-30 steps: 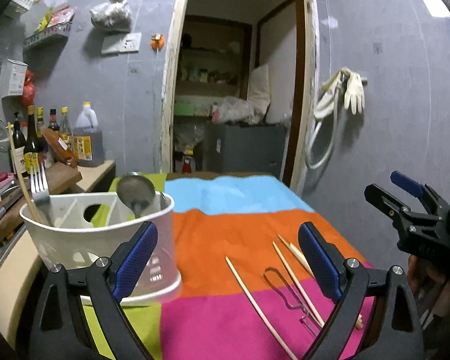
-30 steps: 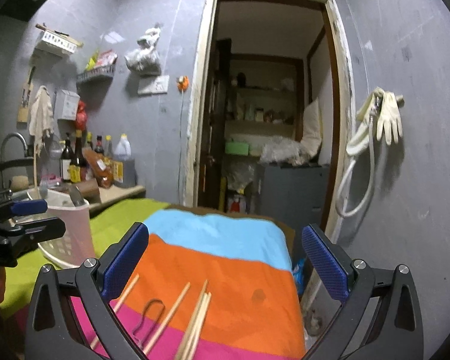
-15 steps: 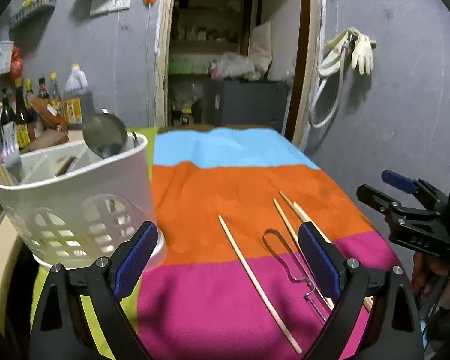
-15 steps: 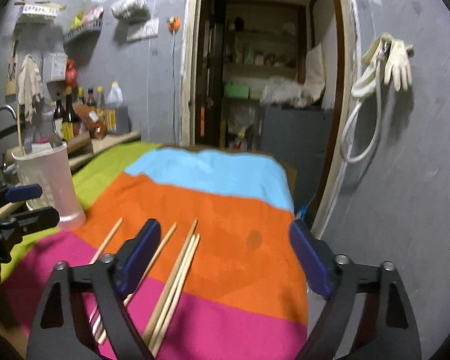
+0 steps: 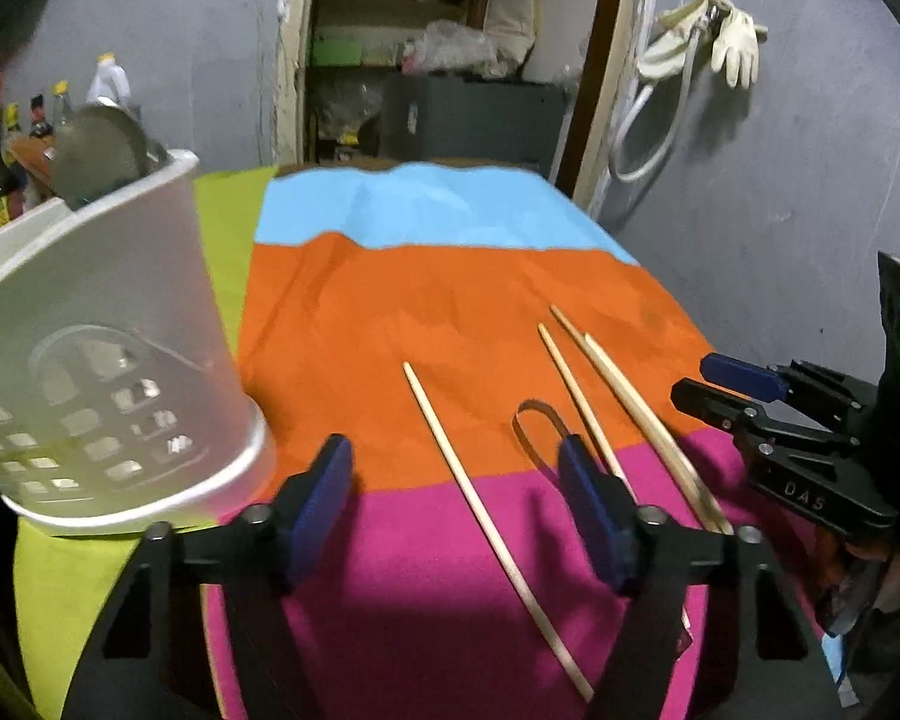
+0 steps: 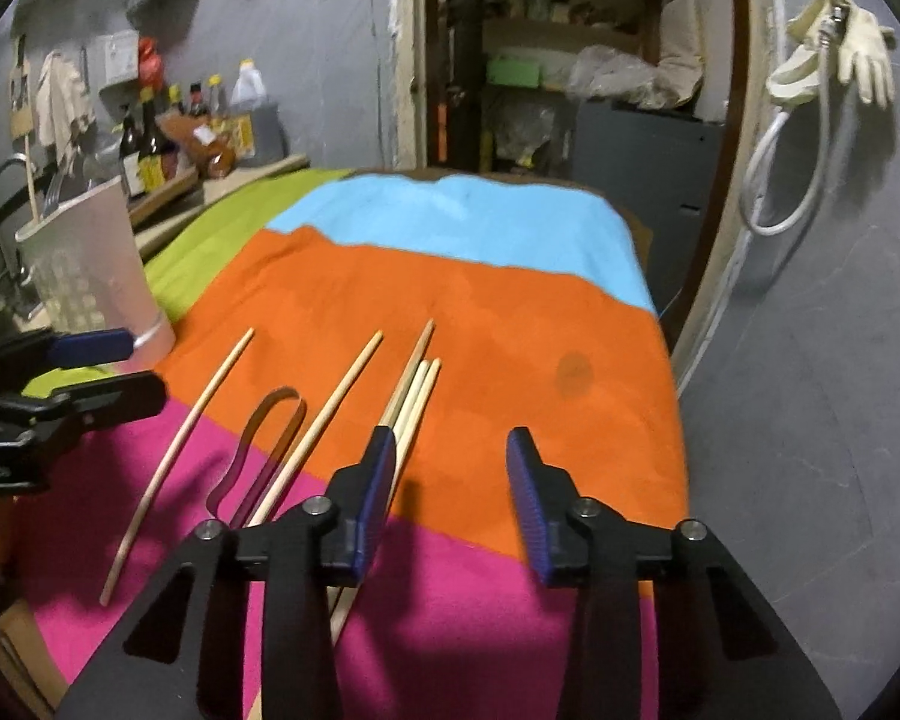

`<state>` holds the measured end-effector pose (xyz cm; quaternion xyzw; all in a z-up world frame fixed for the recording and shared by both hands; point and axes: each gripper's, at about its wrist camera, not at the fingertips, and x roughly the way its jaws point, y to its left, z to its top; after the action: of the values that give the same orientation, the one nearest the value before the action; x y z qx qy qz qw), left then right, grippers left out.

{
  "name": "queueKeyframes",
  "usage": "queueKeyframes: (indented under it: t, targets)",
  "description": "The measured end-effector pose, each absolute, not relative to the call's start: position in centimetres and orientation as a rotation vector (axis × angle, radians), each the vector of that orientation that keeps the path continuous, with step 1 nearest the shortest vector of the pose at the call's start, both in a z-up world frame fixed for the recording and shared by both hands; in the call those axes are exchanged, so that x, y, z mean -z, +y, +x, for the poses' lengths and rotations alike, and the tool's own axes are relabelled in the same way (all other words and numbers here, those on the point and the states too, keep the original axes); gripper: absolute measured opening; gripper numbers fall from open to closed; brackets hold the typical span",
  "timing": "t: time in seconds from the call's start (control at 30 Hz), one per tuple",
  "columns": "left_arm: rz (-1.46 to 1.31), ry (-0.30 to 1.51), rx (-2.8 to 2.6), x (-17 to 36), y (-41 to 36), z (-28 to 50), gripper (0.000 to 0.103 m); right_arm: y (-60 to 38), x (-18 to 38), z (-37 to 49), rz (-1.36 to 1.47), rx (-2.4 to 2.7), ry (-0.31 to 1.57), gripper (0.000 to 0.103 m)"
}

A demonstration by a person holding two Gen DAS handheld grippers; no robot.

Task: Organize utensils
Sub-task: 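Grasp a wooden chopstick with the left tool while the right tool grasps another chopstick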

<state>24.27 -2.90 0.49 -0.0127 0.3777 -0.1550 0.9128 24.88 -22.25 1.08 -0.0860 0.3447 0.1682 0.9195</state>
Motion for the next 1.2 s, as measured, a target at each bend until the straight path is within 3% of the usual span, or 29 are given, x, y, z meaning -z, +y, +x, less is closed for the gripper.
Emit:
queueKeyframes:
  t: [0.3,0.73,0.83,0.9,0.93,1.2]
  targets:
    - [-0.032,0.893,0.350,1.4,-3.3,25.9,0.033,-21.6,0.1,26.2,-0.192,-0.373,0.803,0.030]
    - [-0.019,0.938,0.366,1.2,-3.5,27.2,0.033,-20.9,1.0,29.0,-0.177,-0.340,0.905,0.029]
    - [-0.020,0.963,0.359,1.1,-3.6,27.7,0.027,-20.8,0.9,29.5,-0.168,-0.338,0.925,0.028]
    - [-0.017,0.983,0.354,1.1,-3.7,27.9,0.022,-21.2,0.8,29.6,-0.134,-0.338,0.931,0.020]
    - [-0.020,0.994,0.355,1.1,-3.7,28.0,0.020,-21.3,0.8,29.7,-0.115,-0.345,0.940,0.010]
    - [-0.074,1.067,0.368,1.1,-3.7,28.8,0.005,-22.1,0.6,30.4,0.046,-0.387,1.014,0.005]
